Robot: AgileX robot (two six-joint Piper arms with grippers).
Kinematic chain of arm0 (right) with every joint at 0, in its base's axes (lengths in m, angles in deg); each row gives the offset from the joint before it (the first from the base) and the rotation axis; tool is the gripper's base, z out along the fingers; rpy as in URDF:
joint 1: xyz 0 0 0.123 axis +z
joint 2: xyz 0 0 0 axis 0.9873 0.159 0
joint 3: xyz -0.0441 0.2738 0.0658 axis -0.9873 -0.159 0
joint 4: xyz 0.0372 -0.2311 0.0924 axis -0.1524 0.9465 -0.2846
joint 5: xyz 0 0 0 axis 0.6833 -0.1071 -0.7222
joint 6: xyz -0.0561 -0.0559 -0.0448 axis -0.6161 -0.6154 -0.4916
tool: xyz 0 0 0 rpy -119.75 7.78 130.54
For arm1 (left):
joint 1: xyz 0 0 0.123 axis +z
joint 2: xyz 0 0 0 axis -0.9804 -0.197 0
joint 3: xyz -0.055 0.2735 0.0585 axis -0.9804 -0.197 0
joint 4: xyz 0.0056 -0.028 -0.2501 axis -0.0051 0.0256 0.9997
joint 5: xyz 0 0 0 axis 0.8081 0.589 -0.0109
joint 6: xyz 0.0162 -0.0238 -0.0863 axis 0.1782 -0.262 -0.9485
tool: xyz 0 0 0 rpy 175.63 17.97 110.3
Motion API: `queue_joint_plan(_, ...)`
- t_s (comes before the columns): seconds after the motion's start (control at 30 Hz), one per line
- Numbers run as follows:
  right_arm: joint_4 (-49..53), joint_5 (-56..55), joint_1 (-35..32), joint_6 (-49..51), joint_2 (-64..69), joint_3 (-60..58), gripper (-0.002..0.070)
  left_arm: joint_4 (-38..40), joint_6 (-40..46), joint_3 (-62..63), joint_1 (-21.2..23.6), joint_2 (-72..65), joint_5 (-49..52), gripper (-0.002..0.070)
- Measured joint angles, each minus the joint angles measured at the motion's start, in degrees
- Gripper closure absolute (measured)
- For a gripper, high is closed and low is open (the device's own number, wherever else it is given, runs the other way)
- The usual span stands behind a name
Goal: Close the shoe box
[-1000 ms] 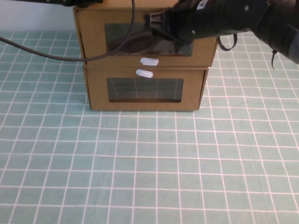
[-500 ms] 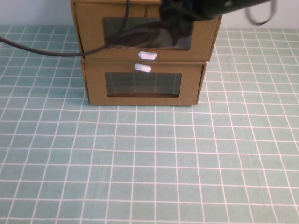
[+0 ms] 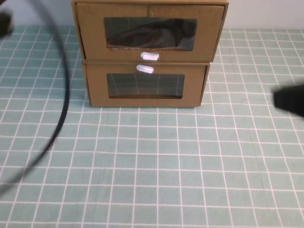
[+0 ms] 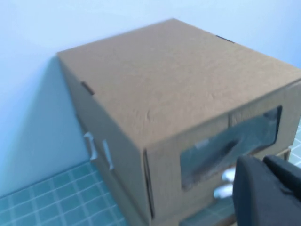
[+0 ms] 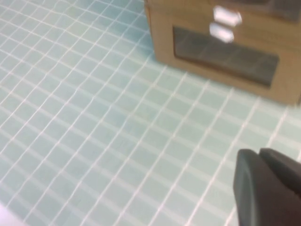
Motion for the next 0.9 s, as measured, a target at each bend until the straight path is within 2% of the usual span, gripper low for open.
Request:
queue_joint_plan(0.3,-0.70,-1.54,0.00,4.53,-27.31,-21.90,0.0687,0.52,-0.45,-32.08,0.00,31.54,-10.01,0.0680)
queue_joint_plan(0.53,-0.99,-10.58,0.00,5.16,-41.31,-32.97,0.0687,0.77,-6.79,-49.67,0.00,53.98,-15.33,0.0680)
queue_joint_plan(0.9,-5.55,-34.96,0.00,3.12,-43.10,-51.09,0.0688,0.66,-7.58,-66.22,0.00,58.01,-21.47,0.0680)
